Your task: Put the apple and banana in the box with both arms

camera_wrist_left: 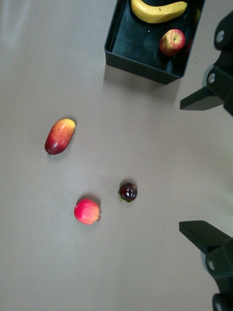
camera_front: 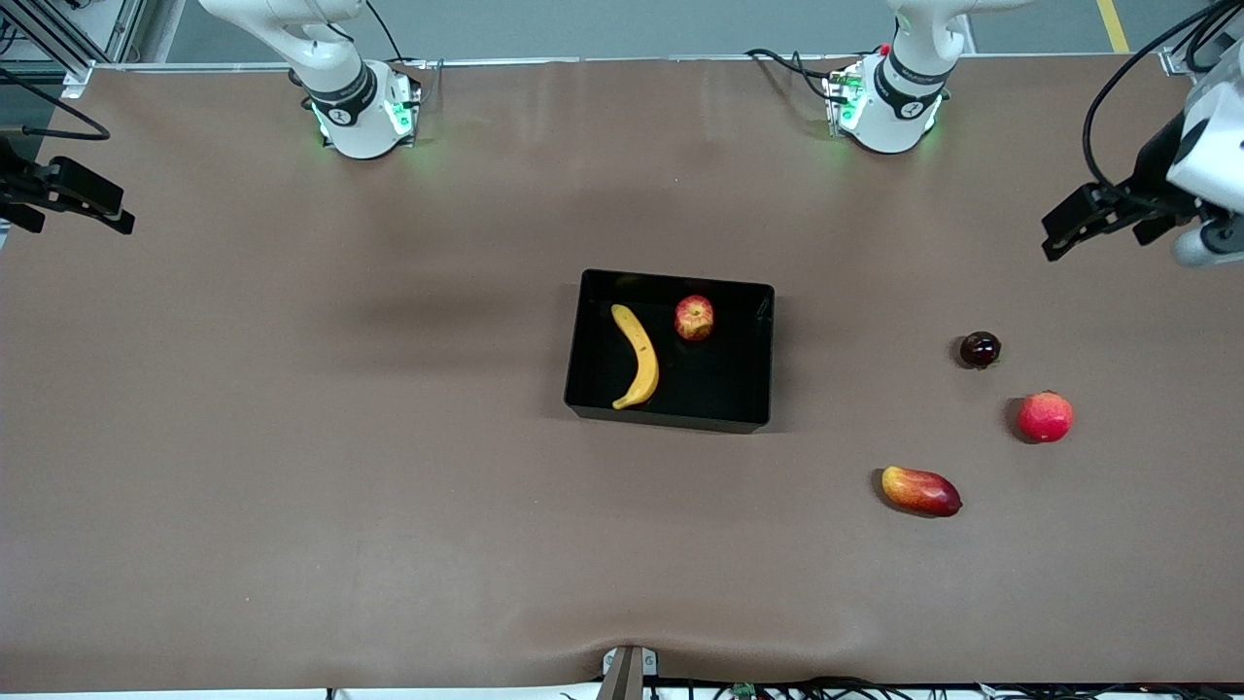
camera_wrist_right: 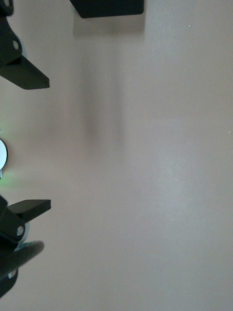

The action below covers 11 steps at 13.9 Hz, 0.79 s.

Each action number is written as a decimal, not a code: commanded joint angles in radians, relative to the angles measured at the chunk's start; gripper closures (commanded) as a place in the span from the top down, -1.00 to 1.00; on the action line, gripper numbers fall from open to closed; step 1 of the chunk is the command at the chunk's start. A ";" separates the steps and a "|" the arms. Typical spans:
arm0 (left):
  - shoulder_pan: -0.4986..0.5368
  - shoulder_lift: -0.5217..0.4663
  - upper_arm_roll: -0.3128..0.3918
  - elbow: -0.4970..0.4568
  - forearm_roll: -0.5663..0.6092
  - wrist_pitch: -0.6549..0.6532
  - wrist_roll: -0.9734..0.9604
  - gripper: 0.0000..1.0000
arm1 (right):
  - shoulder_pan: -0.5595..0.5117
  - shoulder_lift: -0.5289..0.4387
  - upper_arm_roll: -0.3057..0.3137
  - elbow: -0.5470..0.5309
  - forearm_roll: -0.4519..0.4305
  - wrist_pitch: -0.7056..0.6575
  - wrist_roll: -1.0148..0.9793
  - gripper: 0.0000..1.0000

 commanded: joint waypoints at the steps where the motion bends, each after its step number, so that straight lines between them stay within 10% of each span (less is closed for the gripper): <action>1: -0.078 -0.061 0.087 -0.078 -0.016 -0.009 0.009 1.00 | -0.021 -0.014 0.015 -0.004 -0.014 -0.005 -0.004 1.00; 11: -0.063 -0.031 0.058 -0.059 -0.040 -0.009 0.077 1.00 | -0.027 -0.015 0.015 -0.006 -0.009 -0.008 -0.001 1.00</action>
